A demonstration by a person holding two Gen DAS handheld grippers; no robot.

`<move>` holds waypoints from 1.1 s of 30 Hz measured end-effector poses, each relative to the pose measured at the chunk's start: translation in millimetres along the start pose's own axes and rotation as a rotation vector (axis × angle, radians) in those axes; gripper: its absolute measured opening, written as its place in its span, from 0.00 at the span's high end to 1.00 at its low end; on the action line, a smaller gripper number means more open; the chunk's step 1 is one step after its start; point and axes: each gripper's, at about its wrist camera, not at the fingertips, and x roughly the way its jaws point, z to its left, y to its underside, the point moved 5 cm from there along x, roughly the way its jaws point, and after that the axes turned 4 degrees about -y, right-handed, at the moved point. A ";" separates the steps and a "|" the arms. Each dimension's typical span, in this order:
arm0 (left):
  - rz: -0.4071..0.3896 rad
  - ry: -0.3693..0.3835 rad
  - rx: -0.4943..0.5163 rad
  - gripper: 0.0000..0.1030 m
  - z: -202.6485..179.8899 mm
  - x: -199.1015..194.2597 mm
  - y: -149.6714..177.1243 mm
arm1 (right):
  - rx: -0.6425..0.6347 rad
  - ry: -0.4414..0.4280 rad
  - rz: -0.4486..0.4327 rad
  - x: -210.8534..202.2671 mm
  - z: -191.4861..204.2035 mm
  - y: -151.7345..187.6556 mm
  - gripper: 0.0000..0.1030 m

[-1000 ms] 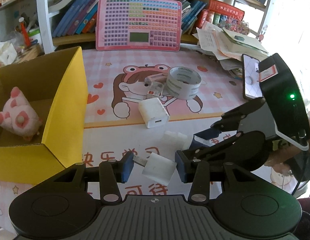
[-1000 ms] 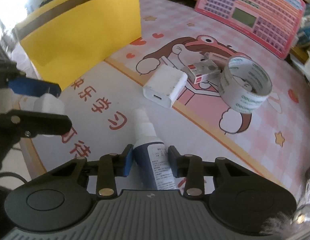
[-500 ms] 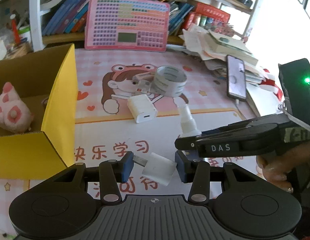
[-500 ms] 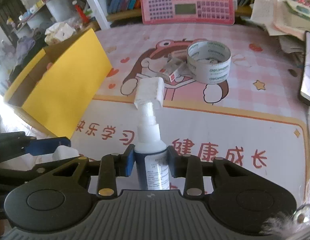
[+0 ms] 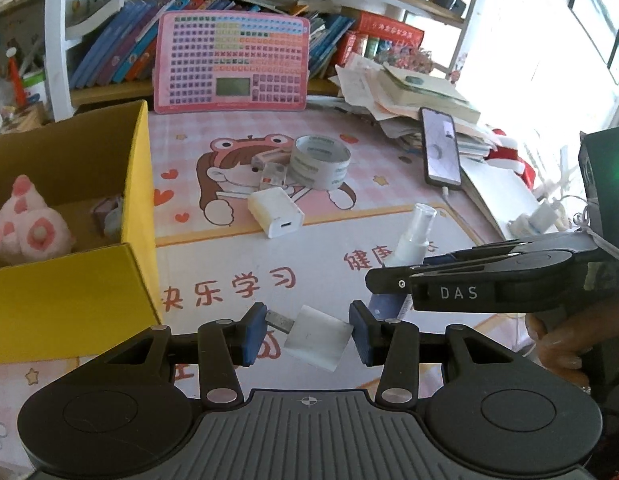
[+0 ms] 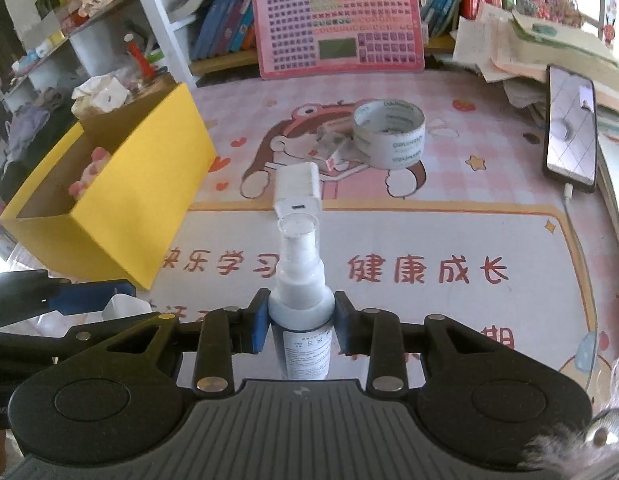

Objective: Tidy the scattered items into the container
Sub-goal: 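Lift the charger and spray bottle and carry both toward the yellow box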

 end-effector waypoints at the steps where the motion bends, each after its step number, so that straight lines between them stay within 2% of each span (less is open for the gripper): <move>1: -0.002 0.006 0.001 0.58 1.8 -4.1 2.7 | -0.014 0.003 -0.014 -3.1 6.0 1.9 0.70; 5: 0.003 0.023 0.014 0.58 9.1 -20.0 17.1 | -0.043 0.007 -0.022 -11.8 27.7 13.6 0.70; 18: -0.008 0.018 -0.046 0.58 58.0 -75.4 64.8 | -0.092 -0.001 -0.012 -35.8 113.2 62.7 0.70; 33: -0.036 -0.032 -0.126 0.58 108.1 -126.7 108.3 | -0.166 -0.056 0.028 -40.8 192.8 101.9 0.70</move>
